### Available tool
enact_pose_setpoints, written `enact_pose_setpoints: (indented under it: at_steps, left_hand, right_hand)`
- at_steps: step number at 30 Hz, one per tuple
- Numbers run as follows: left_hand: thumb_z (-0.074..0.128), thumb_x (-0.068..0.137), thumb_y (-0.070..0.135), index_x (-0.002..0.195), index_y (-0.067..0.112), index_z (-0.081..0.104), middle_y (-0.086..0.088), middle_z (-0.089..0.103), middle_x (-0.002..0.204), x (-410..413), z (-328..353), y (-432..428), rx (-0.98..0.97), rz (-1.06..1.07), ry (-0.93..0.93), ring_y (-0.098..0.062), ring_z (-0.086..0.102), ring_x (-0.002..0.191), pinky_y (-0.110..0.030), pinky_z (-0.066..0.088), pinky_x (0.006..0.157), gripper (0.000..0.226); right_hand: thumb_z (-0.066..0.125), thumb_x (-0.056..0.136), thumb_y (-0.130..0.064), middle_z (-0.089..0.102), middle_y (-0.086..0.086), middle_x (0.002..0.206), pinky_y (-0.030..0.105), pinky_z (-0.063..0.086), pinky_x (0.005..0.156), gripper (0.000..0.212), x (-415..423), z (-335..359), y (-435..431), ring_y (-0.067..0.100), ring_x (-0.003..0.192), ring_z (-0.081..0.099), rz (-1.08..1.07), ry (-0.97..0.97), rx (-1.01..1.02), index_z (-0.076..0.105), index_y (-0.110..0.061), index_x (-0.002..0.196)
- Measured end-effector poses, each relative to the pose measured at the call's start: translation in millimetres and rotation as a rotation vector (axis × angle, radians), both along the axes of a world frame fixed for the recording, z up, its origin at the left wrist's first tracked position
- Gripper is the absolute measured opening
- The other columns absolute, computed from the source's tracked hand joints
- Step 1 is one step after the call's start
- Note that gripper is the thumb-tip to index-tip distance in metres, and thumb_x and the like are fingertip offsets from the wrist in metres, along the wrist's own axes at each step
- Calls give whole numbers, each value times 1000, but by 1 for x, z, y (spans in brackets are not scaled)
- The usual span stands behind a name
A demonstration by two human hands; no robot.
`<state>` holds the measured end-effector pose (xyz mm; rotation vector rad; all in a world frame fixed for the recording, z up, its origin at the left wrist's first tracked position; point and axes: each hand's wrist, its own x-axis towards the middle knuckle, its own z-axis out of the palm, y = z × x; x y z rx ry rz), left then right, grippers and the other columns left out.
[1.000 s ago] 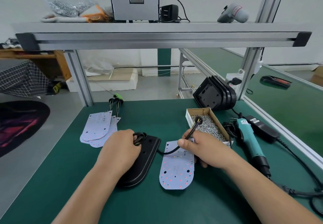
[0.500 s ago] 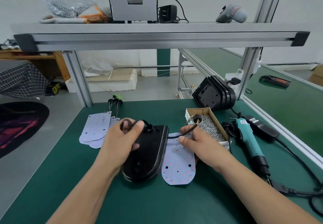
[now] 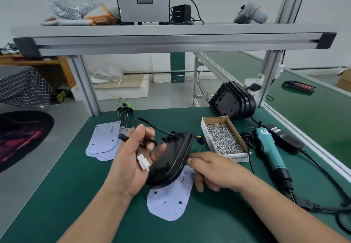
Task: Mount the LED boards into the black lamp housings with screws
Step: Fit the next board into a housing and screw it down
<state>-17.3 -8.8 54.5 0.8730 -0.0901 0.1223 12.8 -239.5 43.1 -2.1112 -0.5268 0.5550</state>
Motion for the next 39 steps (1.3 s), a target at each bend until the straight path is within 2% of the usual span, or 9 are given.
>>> enact_pose_setpoints:
  at_steps: [9,14,19,22,26,29,31,36,39]
  left_hand:
    - [95,65,58,108,26,78,-3,60,102,-15,6,-8,332,81,-99,-19,57,89,-38,46,93,56]
    - [80,87,44,133,20,68,10,71,99,-9,9,2,200,220,-93,-3,64,105,-26,45,105,54]
    - [71,94,41,101,23,69,10,71,104,-1,13,23,9,331,-41,-7,67,119,-44,41,117,20]
    - [59,106,45,80,22,57,-8,71,134,3,16,39,-141,179,-60,-20,61,137,-60,35,113,34]
    - [54,107,48,71,22,57,-3,61,79,5,19,48,-258,234,-6,-18,67,78,-50,58,92,45]
    - [56,108,41,74,24,60,-2,51,69,8,17,44,31,389,94,-14,38,49,-27,43,51,38]
    - [61,106,33,92,20,60,-6,57,74,9,15,37,262,429,89,-13,36,46,-25,31,44,20]
    - [82,86,40,122,35,67,15,73,100,1,-9,2,1017,364,35,-4,66,87,-24,52,85,39]
    - [78,87,44,125,44,63,32,71,107,-7,-20,-19,1280,291,16,8,65,101,-16,50,89,41]
  right_hand:
    - [81,80,-35,60,16,65,24,29,38,39,-3,-17,27,19,44,54,-306,163,555,55,-9,90]
    - [73,94,-14,57,12,62,24,32,37,23,5,-14,21,19,43,52,-402,197,585,50,-9,92]
    - [68,97,-13,54,14,68,24,30,39,15,14,-11,9,18,44,48,-476,154,567,55,-10,92]
    - [68,97,-12,53,1,57,23,28,40,22,16,-12,6,17,43,45,-509,129,593,53,-15,82]
    - [74,84,-21,47,9,72,20,23,41,22,14,-9,9,14,45,34,-504,93,625,58,-6,89]
    - [73,73,-31,44,2,72,18,29,43,30,11,-6,13,10,52,35,-527,18,579,65,-8,92]
    - [73,73,-32,46,-7,66,17,34,47,18,7,-3,14,8,56,40,-523,-72,563,70,-22,88]
    - [71,80,-33,62,2,72,37,51,62,13,-13,18,11,14,65,56,-439,-293,591,69,-34,93]
    - [68,84,-24,58,-9,67,21,43,58,16,-29,20,18,6,60,49,-370,-459,546,64,-35,95]
